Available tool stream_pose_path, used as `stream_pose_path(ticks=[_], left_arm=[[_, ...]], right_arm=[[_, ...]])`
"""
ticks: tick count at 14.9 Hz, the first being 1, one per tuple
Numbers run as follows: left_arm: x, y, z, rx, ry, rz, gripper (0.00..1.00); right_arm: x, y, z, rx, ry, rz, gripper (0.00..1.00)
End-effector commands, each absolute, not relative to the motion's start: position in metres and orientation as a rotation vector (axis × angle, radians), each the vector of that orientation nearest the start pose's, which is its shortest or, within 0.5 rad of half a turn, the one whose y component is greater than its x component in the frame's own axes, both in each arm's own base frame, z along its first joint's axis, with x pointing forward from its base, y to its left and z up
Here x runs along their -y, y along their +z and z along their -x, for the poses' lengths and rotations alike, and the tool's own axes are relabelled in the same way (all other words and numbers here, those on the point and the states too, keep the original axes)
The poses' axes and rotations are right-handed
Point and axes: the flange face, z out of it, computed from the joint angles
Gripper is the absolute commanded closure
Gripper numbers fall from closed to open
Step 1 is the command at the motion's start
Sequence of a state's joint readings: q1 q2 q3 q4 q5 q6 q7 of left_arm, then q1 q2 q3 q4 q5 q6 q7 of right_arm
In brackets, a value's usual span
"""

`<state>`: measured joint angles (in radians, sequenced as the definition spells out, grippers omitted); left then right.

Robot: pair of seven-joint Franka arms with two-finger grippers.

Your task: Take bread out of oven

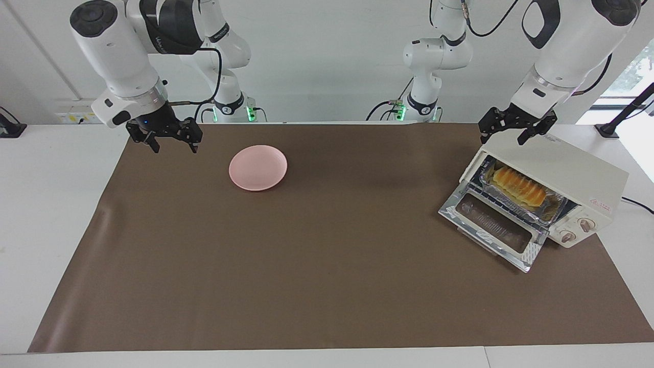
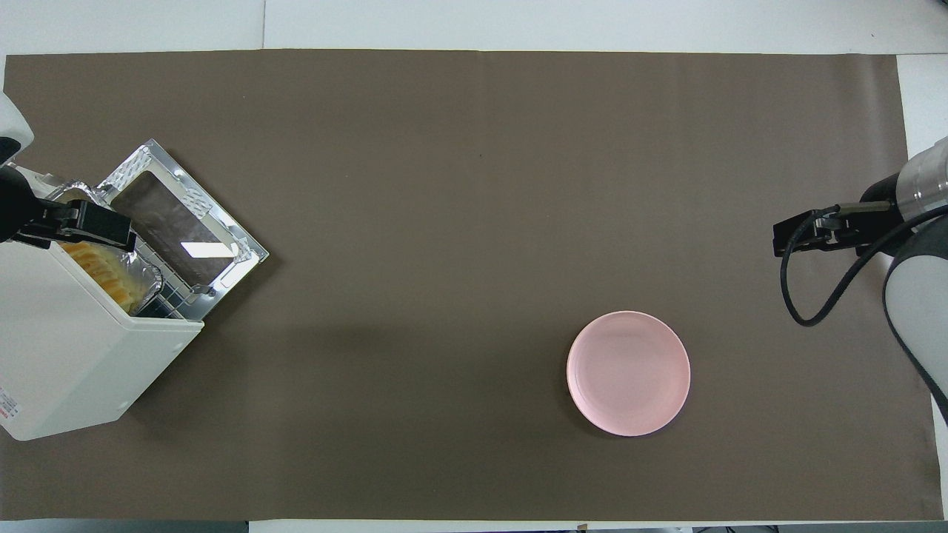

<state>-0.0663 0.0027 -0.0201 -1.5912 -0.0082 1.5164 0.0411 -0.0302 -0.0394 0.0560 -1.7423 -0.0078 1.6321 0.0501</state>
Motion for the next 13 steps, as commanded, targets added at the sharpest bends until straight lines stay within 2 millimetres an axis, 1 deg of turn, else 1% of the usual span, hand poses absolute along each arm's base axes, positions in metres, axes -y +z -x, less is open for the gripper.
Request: stream_pose_path(ticks=[1, 7, 10, 11, 13], left_arm=[[0.047, 0.607, -0.546, -0.198, 0.102, 3.148, 0.00], [0.045, 0.607, -0.545, -0.201, 0.109, 3.147, 0.00], [0.043, 0.614, -0.545, -0.193, 0.078, 3.147, 0.00], [0.044, 0.615, -0.541, -0.194, 0.090, 3.147, 0.00], [0.044, 0.616, -0.541, -0.191, 0.090, 3.147, 0.00]], right_arm=[[-0.009, 0.570, -0.537, -0.007, 0.106, 3.166, 0.00], [-0.009, 0.570, -0.537, -0.007, 0.106, 3.166, 0.00], [-0.009, 0.570, -0.537, -0.007, 0.106, 3.166, 0.00], [-0.009, 0.570, -0.537, -0.007, 0.106, 3.166, 0.00], [-0.009, 0.570, -0.537, -0.007, 0.106, 3.166, 0.00]])
